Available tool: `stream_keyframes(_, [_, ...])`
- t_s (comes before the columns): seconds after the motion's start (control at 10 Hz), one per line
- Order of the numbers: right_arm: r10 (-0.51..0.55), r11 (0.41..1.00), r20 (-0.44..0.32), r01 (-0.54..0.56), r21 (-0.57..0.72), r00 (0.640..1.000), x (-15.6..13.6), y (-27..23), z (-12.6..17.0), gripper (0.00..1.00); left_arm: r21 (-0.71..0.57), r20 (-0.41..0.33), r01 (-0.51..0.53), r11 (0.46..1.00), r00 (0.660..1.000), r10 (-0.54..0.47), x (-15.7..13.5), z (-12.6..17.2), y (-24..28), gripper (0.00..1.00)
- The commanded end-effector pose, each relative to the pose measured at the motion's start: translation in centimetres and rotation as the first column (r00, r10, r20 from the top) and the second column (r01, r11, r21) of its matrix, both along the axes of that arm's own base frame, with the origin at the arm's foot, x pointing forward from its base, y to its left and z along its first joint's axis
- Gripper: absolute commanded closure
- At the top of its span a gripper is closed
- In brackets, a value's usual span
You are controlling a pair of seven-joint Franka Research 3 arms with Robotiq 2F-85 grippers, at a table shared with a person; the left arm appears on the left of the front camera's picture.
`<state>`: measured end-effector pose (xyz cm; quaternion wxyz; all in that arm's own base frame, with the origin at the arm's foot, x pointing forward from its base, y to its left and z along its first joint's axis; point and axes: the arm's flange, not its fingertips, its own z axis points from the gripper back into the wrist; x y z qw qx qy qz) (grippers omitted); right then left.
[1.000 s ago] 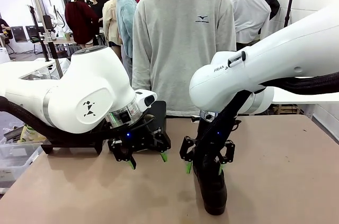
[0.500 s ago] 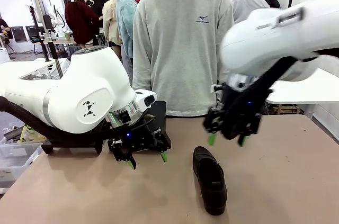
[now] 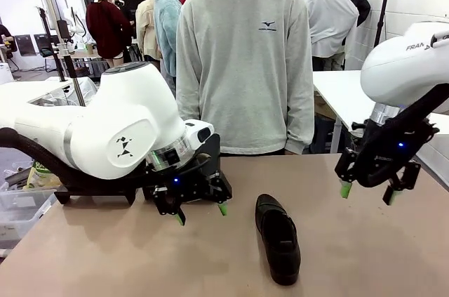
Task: Organize the shoes by placing them on the stand.
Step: Place the Shoe from the middle of the table onto the Shoes Stand.
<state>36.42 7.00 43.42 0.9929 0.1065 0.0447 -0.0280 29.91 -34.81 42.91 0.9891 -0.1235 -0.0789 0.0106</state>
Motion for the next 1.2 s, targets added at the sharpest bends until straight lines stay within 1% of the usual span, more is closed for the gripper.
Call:
stream_keyframes(0.0, [0.030,1.000,0.027,-0.030,-0.009,0.999,-0.5,1.1,0.9,0.00,0.013,0.063,-0.095,0.995,0.994,0.094,0.7,0.6,-3.8,0.00])
stream_keyframes(0.1, [0.030,1.000,0.027,-0.030,-0.009,0.999,-0.5,1.1,0.9,0.00,-0.010,0.079,-0.144,0.990,0.986,0.144,1.0,1.0,-5.2,0.00])
stream_keyframes(0.2, [0.030,1.000,0.027,-0.030,-0.009,0.999,-0.5,1.1,0.9,0.00,-0.003,0.051,-0.191,0.982,0.980,0.191,1.1,0.9,-6.4,0.00])
stream_keyframes(0.3, [0.030,1.000,0.027,-0.030,-0.009,0.999,-0.5,1.1,0.9,0.00,0.033,0.065,-0.191,0.981,0.980,0.189,1.1,0.1,-8.0,0.00])
stream_keyframes(0.4, [0.030,1.000,0.027,-0.030,-0.009,0.999,-0.5,1.1,0.9,0.00,0.086,0.048,-0.183,0.979,0.983,0.180,1.5,-0.7,-9.1,0.00])
stream_keyframes(0.5, [0.030,1.000,0.027,-0.030,-0.009,0.999,-0.5,1.1,0.9,0.00,0.124,0.065,-0.166,0.978,0.985,0.159,1.7,-1.3,-9.9,0.00])
stream_keyframes(0.9, [0.030,1.000,0.027,-0.030,-0.009,0.999,-0.5,1.1,0.9,0.00,0.123,0.009,-0.120,0.985,0.993,0.119,1.1,-3.2,-12.9,0.00])
stream_keyframes(1.1, [0.030,1.000,0.027,-0.030,-0.009,0.999,-0.5,1.1,0.9,0.00,0.118,-0.039,-0.118,0.986,0.992,0.124,0.9,-3.9,-13.6,0.00])
